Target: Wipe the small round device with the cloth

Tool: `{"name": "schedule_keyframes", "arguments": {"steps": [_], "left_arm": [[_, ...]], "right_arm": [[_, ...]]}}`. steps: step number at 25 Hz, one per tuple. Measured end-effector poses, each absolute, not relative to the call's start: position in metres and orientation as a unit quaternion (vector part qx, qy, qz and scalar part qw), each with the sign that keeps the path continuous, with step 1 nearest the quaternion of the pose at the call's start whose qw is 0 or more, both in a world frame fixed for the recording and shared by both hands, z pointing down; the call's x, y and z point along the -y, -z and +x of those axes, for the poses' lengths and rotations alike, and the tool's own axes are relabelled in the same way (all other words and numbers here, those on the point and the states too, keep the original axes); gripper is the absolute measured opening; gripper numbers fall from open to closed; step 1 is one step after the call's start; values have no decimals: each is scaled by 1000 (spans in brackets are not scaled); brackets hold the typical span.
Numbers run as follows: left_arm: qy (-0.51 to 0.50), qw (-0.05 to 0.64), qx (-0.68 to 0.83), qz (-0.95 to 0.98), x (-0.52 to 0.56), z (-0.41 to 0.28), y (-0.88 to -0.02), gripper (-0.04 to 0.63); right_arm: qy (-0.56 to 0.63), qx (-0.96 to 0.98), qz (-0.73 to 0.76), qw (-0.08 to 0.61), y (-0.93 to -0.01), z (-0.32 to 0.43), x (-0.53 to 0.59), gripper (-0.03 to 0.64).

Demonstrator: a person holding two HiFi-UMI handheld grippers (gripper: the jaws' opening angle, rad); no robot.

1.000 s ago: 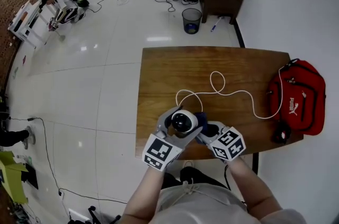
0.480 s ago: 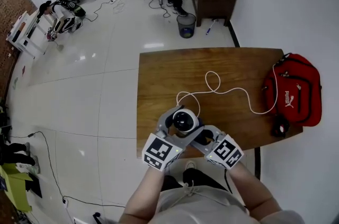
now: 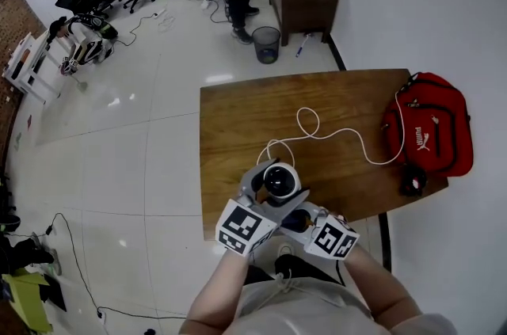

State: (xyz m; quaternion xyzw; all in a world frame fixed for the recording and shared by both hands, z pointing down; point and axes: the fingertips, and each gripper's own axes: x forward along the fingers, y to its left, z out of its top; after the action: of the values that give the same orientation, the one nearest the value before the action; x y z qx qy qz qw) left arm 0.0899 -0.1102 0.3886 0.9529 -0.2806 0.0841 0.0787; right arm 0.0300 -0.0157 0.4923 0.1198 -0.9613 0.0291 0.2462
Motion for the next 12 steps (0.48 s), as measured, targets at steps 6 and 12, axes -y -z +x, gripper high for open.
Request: {"name": "schedule_keyframes", "arguments": {"steps": [6,12], "left_arm": [[-77,79,274,955,103,85,-375,374],[-63,74,271,958,95,81,-358,374]], "right_arm": [[-92,940,217,246,-492,55,56,110],[-117,932,285,190,-463,58,91,110]]}}
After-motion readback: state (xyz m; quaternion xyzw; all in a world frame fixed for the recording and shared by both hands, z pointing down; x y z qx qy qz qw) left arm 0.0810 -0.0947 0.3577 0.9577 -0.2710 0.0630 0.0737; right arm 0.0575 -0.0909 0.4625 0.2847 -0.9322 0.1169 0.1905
